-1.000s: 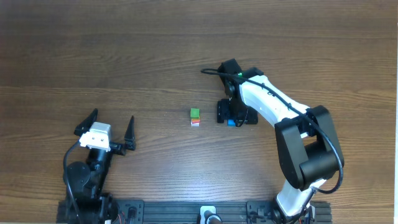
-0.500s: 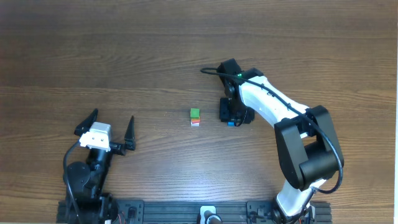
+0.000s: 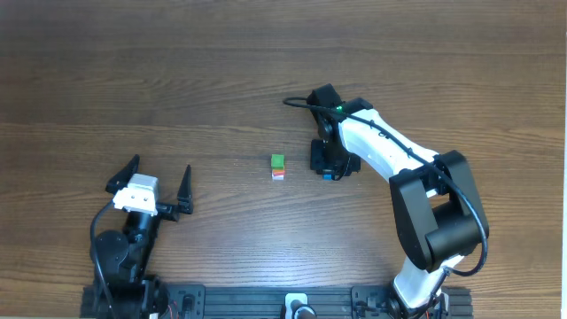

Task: Stack Cubes

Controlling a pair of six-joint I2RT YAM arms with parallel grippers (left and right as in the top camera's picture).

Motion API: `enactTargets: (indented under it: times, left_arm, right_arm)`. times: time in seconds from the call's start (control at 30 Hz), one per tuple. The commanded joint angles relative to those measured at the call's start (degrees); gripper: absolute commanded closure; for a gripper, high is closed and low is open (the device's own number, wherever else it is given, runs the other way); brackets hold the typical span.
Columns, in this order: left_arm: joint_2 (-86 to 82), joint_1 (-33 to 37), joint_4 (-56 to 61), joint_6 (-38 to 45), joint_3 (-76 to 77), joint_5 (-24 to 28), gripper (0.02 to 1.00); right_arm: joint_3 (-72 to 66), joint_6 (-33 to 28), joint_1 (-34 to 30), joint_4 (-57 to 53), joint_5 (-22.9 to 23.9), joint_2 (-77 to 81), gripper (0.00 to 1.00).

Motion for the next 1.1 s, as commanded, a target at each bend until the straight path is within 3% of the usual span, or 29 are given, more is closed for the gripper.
enactTargets:
  times: [0.03, 0.5, 0.77, 1.1]
  left_arm:
    - [-0.35, -0.22, -0.04, 0.79, -0.33, -0.31, 0.020]
    - [-0.35, -0.22, -0.04, 0.79, -0.33, -0.31, 0.020]
    - [-0.35, -0.22, -0.07, 0.79, -0.33, -0.33, 0.018]
    - [-0.35, -0.22, -0.04, 0.79, -0.33, -0.33, 0.018]
  right_arm:
    - [-0.24, 0.17, 0.48, 0.44, -0.04, -1.36, 0.748]
    - [4.79, 0.15, 1.66, -6.29, 1.11, -10.99, 0.818]
    - [22.08, 2.45, 8.20, -22.47, 6.93, -13.66, 0.825]
    - [34.73, 8.35, 14.91, -29.09, 7.26, -6.01, 0.855]
